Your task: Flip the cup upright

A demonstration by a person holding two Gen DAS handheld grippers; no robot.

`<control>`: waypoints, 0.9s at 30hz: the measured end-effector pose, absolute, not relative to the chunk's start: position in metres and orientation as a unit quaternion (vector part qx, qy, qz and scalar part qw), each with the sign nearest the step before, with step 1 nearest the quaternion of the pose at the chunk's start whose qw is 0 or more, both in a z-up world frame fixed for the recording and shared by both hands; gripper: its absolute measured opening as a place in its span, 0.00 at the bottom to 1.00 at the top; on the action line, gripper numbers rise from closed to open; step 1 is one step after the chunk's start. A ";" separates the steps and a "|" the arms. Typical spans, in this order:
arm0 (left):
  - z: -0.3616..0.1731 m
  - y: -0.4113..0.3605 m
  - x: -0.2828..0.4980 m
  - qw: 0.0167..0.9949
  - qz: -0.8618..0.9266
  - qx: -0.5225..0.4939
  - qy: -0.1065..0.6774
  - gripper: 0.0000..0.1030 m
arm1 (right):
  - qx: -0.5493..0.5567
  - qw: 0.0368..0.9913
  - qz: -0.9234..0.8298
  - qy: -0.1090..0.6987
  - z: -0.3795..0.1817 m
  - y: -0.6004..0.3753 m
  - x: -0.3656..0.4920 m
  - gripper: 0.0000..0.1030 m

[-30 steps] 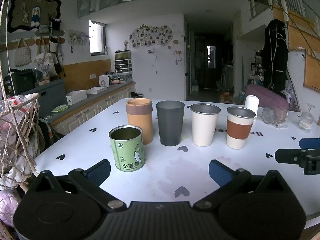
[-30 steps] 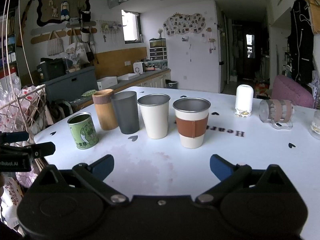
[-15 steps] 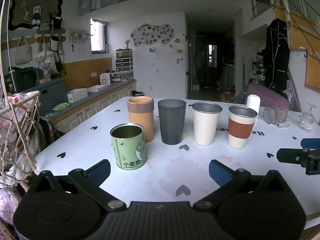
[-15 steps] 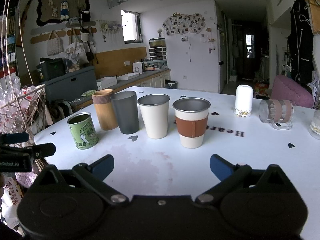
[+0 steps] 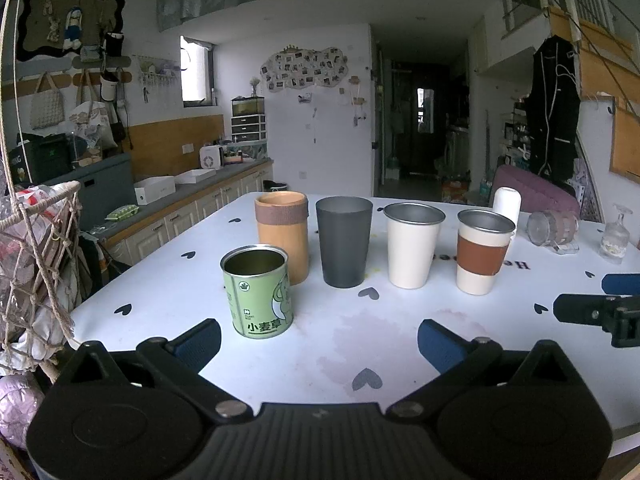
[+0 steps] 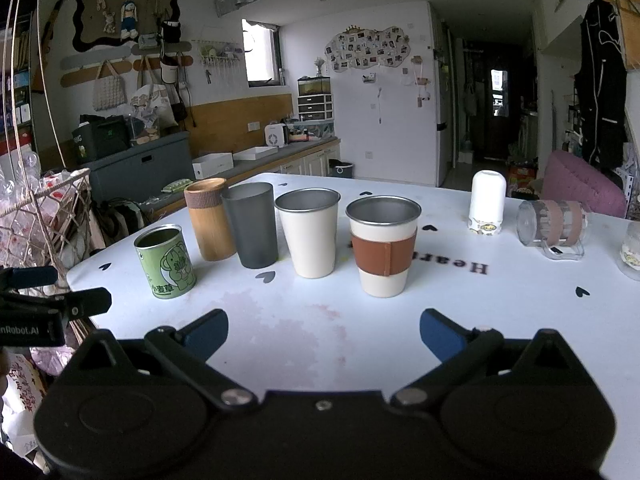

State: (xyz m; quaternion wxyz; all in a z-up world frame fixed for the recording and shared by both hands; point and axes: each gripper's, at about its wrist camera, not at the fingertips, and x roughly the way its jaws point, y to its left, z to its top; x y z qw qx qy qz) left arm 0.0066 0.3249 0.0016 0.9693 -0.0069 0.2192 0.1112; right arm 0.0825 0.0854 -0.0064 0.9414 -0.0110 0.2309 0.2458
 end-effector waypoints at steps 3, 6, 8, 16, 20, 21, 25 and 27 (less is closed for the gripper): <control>0.001 0.325 0.007 0.969 0.111 -0.007 0.220 1.00 | -0.011 0.941 0.246 0.231 -0.006 0.085 0.082 1.00; 0.001 0.325 0.006 0.969 0.111 -0.006 0.221 1.00 | -0.012 0.941 0.246 0.231 -0.006 0.085 0.082 1.00; 0.001 0.325 0.006 0.969 0.111 -0.006 0.221 1.00 | -0.012 0.941 0.246 0.231 -0.006 0.085 0.082 1.00; 0.001 0.324 0.006 0.969 0.111 -0.006 0.221 1.00 | -0.011 0.941 0.245 0.231 -0.006 0.086 0.082 1.00; 0.000 0.324 0.006 0.969 0.110 -0.005 0.221 1.00 | -0.012 0.941 0.245 0.231 -0.006 0.086 0.082 1.00; 0.001 0.323 0.007 0.969 0.111 -0.006 0.221 1.00 | -0.012 0.941 0.245 0.231 -0.006 0.086 0.082 1.00; 0.001 0.323 0.007 0.969 0.111 -0.006 0.221 1.00 | -0.012 0.941 0.245 0.231 -0.006 0.086 0.082 1.00; 0.001 0.323 0.007 0.969 0.111 -0.006 0.221 1.00 | -0.012 0.942 0.245 0.231 -0.006 0.085 0.081 1.00</control>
